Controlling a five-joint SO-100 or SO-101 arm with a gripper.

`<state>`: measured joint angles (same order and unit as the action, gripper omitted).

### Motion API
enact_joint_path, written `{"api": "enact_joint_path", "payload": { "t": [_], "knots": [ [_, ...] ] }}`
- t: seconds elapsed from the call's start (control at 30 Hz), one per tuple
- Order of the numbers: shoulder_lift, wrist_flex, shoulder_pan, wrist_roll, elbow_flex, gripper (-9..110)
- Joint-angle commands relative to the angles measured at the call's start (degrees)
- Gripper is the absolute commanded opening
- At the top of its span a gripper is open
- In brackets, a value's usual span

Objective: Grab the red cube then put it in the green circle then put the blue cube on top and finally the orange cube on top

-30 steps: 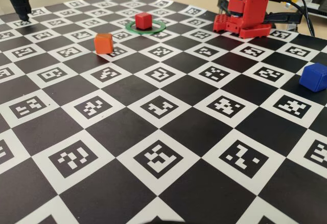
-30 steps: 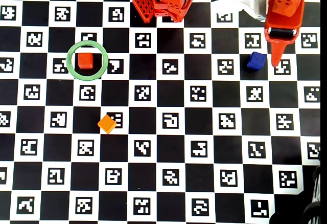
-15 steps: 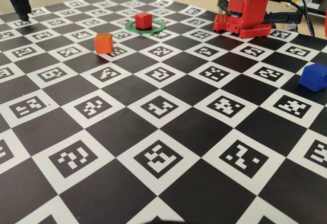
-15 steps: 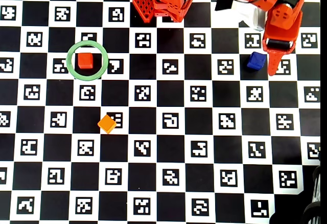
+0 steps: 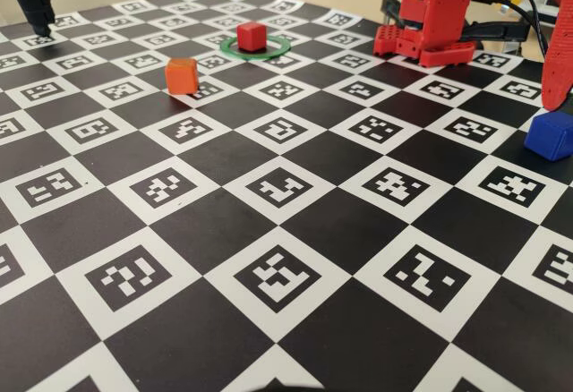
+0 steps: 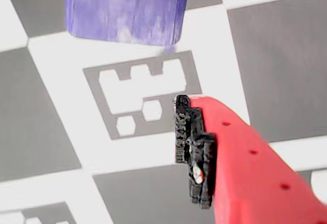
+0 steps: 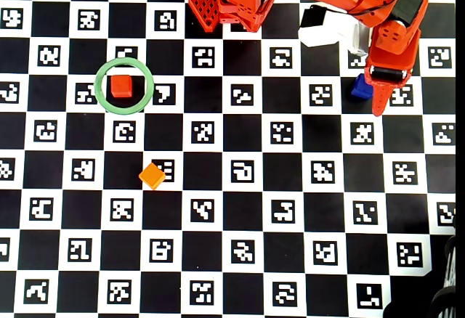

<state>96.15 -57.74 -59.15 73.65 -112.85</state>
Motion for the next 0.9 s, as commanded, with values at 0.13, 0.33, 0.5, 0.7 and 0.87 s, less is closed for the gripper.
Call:
{"api": "enact_joint_path", "payload": {
  "t": [0.13,0.33,0.5,0.7,0.87],
  "knots": [
    [0.09,2.90,-0.26,-0.62,-1.67,40],
    [-1.32,5.62,-0.62,-0.79,-3.52,40],
    [-1.76,8.35,-0.62,-1.32,-5.54,39],
    [-2.29,11.34,-1.85,-1.85,-7.91,39],
    [-2.72,12.57,-3.43,-1.93,-8.44,39]
  ]
}}
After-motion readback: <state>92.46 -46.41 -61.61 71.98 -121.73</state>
